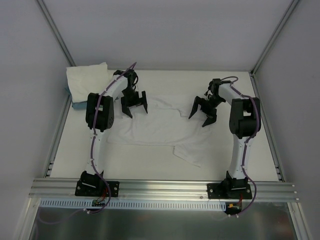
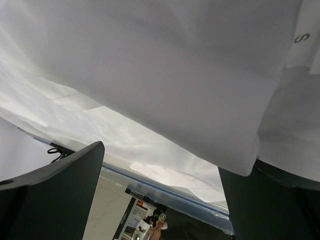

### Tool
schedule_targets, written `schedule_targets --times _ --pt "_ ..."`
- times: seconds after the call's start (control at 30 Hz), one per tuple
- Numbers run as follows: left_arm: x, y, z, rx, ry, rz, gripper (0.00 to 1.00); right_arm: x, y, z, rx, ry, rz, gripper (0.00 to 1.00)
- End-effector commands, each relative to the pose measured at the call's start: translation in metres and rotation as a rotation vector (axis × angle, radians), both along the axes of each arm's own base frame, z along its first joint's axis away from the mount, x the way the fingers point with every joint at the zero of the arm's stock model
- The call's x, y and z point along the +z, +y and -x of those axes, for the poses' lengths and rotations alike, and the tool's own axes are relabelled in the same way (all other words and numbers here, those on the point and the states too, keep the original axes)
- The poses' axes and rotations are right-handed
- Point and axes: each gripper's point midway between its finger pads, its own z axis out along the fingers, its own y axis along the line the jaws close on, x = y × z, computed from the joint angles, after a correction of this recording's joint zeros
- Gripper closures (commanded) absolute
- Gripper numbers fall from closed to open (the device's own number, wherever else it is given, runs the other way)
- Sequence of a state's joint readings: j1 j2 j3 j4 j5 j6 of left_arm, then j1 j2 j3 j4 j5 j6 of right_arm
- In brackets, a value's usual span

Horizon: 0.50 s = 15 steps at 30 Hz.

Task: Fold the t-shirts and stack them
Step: Grap the side of the flattened tshirt closest away from the robot with both arms

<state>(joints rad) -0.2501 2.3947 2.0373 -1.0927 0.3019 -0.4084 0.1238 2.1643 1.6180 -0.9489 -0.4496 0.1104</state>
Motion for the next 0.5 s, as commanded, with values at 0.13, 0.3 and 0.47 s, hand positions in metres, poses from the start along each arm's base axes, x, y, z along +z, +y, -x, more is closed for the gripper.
schedule_targets --times 0.13,0.3,0.47 --pt "-0.009 -0.004 -0.042 0.002 -0.130 -0.026 0.01 -0.002 -0.022 -0.051 -0.011 -0.116 0.044 0.00" --pt "0.000 -0.006 -0.061 -0.012 -0.210 -0.012 0.01 -0.002 -0.028 -0.066 -0.023 -0.134 0.042 0.00" --pt "0.002 -0.005 -0.075 -0.013 -0.264 0.003 0.01 0.000 -0.032 -0.084 -0.034 -0.163 0.037 0.01"
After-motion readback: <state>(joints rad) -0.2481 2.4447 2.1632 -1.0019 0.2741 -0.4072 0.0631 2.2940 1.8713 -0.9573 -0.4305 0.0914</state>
